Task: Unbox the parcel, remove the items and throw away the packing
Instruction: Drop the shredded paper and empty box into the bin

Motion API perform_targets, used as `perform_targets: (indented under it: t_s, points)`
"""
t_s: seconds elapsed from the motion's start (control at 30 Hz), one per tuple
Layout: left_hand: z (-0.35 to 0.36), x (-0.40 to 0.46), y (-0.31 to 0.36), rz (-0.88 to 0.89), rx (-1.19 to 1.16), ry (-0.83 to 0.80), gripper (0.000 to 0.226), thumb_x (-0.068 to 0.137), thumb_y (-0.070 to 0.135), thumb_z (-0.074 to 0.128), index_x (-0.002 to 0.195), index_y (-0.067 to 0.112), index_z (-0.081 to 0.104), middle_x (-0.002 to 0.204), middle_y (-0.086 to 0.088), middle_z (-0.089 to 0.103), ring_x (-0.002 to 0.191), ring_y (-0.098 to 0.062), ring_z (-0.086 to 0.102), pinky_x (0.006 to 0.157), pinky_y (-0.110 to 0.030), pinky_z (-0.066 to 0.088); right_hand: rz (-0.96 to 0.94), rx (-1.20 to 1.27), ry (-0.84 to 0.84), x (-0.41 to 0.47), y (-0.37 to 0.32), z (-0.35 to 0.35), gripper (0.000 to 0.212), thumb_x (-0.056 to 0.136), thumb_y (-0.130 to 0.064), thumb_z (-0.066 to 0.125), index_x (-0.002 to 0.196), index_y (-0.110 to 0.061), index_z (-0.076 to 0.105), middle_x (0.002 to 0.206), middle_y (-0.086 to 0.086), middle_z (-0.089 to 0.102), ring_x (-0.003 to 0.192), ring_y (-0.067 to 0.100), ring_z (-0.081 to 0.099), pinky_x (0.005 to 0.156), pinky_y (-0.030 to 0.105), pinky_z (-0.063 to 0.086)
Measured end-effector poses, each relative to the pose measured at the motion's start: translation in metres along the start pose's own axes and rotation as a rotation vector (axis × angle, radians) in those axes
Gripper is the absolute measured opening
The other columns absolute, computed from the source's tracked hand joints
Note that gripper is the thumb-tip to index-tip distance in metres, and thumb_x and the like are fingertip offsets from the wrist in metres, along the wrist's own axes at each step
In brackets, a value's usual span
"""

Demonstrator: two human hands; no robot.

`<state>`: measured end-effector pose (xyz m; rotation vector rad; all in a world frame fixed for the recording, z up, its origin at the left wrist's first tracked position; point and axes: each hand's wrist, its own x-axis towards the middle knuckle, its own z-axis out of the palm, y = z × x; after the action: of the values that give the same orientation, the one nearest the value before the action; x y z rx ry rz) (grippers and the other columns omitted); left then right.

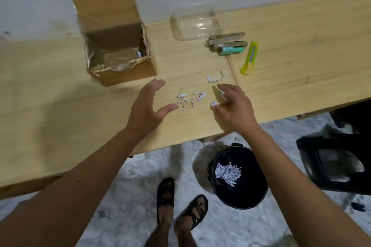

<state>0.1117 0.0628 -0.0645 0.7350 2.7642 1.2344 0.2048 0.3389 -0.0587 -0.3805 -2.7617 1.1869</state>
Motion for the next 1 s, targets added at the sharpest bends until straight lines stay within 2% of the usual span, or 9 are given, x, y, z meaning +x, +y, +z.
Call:
perform_targets:
  t_s: [0.13, 0.23, 0.33, 0.4, 0.5, 0.63, 0.77, 0.9, 1.0]
  points:
    - [0.000, -0.007, -0.023, 0.037, 0.102, -0.118, 0.102, 0.078, 0.062, 0.077, 0.154, 0.003, 0.041, 0.163, -0.012, 0.039, 0.158, -0.022, 0.024, 0.127, -0.041, 0.026, -0.048, -0.004, 0.023, 0.009, -0.013, 0.009, 0.043, 0.084, -0.014, 0.082, 0.126, -0.014, 0.072, 0.120, 0.004, 0.068, 0.095, 0.012, 0.065, 0.089, 0.020, 0.052]
    - [0.006, -0.006, -0.032, 0.164, 0.269, -0.122, 0.102, 0.087, 0.070, 0.060, 0.153, -0.005, 0.039, 0.164, -0.019, 0.035, 0.158, -0.032, 0.023, 0.127, -0.051, 0.024, -0.085, 0.047, 0.005, 0.011, -0.019, 0.015, 0.039, 0.083, -0.014, 0.083, 0.121, -0.015, 0.074, 0.110, 0.001, 0.070, 0.093, 0.011, 0.066, 0.086, 0.012, 0.052]
    - [0.009, -0.006, -0.032, 0.181, 0.337, -0.123, 0.092, 0.097, 0.066, 0.049, 0.154, -0.005, 0.037, 0.166, -0.018, 0.031, 0.158, -0.031, 0.021, 0.129, -0.048, 0.020, -0.138, 0.033, 0.068, 0.016, -0.017, 0.014, 0.039, 0.085, -0.026, 0.082, 0.121, -0.016, 0.072, 0.124, 0.000, 0.067, 0.113, 0.017, 0.063, 0.096, 0.034, 0.054]
    - [0.009, -0.007, -0.032, 0.203, 0.353, -0.108, 0.079, 0.102, 0.054, 0.049, 0.154, -0.004, 0.037, 0.166, -0.018, 0.032, 0.158, -0.030, 0.022, 0.128, -0.050, 0.023, -0.126, 0.002, 0.113, 0.022, -0.011, 0.011, 0.041, 0.090, -0.030, 0.075, 0.129, -0.019, 0.068, 0.146, 0.002, 0.056, 0.135, 0.020, 0.050, 0.109, 0.035, 0.043]
    - [0.011, -0.007, -0.032, 0.226, 0.348, -0.055, 0.065, 0.105, 0.038, 0.053, 0.153, -0.005, 0.040, 0.164, -0.019, 0.037, 0.157, -0.030, 0.026, 0.125, -0.052, 0.027, -0.024, -0.007, 0.023, 0.025, -0.009, 0.012, 0.052, 0.097, -0.034, 0.066, 0.147, -0.025, 0.053, 0.165, 0.001, 0.035, 0.152, 0.017, 0.030, 0.120, 0.038, 0.032]
    - [0.012, -0.008, -0.033, 0.233, 0.344, -0.030, 0.061, 0.106, 0.033, 0.054, 0.153, -0.005, 0.041, 0.163, -0.018, 0.038, 0.157, -0.029, 0.027, 0.127, -0.049, 0.025, -0.070, -0.049, -0.099, 0.016, -0.024, 0.024, 0.064, 0.093, -0.045, 0.068, 0.150, -0.024, 0.048, 0.164, -0.001, 0.036, 0.155, 0.014, 0.024, 0.124, 0.048, 0.028]
    - [0.013, -0.008, -0.033, 0.243, 0.335, -0.018, 0.058, 0.107, 0.030, 0.052, 0.152, -0.005, 0.041, 0.163, -0.018, 0.039, 0.156, -0.029, 0.028, 0.127, -0.049, 0.024, -0.163, -0.061, -0.129, 0.003, -0.037, 0.045, 0.072, 0.086, -0.053, 0.075, 0.148, -0.024, 0.052, 0.159, 0.000, 0.040, 0.153, 0.017, 0.029, 0.121, 0.054, 0.031]
    - [0.014, -0.009, -0.035, 0.269, 0.331, 0.014, 0.058, 0.106, 0.027, 0.055, 0.151, -0.006, 0.042, 0.161, -0.019, 0.040, 0.155, -0.030, 0.030, 0.126, -0.051, 0.027, -0.251, -0.161, -0.090, 0.006, -0.047, 0.054, 0.071, 0.084, -0.058, 0.075, 0.146, -0.030, 0.054, 0.164, 0.004, 0.032, 0.145, 0.022, 0.036, 0.116, 0.040, 0.032]
    - [0.014, -0.009, -0.037, 0.292, 0.328, 0.047, 0.057, 0.105, 0.026, 0.058, 0.149, -0.007, 0.045, 0.159, -0.020, 0.043, 0.154, -0.031, 0.033, 0.124, -0.051, 0.029, -0.309, -0.295, -0.107, 0.011, -0.052, 0.058, 0.057, 0.090, -0.056, 0.067, 0.142, -0.036, 0.058, 0.161, 0.004, 0.038, 0.137, 0.029, 0.038, 0.109, 0.042, 0.036]
